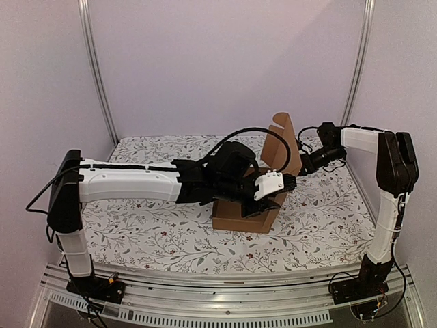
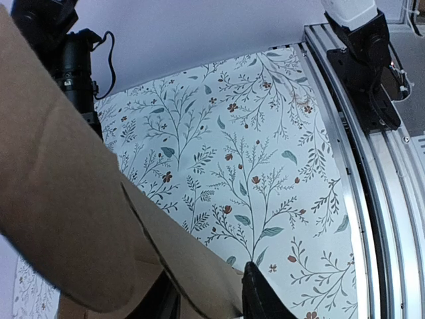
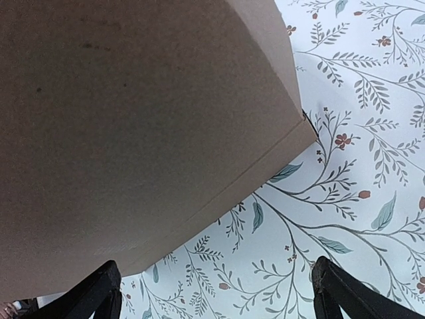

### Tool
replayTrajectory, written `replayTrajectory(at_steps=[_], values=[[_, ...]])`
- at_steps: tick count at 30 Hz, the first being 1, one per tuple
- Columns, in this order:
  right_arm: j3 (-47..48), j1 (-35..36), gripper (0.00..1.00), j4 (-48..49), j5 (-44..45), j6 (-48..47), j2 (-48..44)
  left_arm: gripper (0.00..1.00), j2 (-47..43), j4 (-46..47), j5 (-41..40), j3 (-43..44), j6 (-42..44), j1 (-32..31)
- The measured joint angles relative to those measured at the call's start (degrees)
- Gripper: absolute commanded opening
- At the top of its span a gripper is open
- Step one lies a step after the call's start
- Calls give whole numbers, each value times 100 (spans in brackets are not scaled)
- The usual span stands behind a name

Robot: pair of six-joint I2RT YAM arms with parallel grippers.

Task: Fold the paper box

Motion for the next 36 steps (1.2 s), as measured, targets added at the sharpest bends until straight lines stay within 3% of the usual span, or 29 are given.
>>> replayTrajectory(at_steps=[3, 7, 14, 28, 36], values=[[2, 0, 99, -22, 0, 0, 0, 29, 74, -33, 50, -4, -74, 11], [2, 0, 99, -61, 0, -2, 0, 14, 136, -92, 59, -83, -122, 11], [2, 0, 99, -129, -9, -59, 0, 3, 144, -105, 68, -122, -9, 72], [387, 2, 99, -476, -168, -258, 155, 10, 503, 175, 544, 90, 251, 483], [824, 2, 99, -719, -221, -273, 605, 6, 667, 802, 813, -46, 365, 737]])
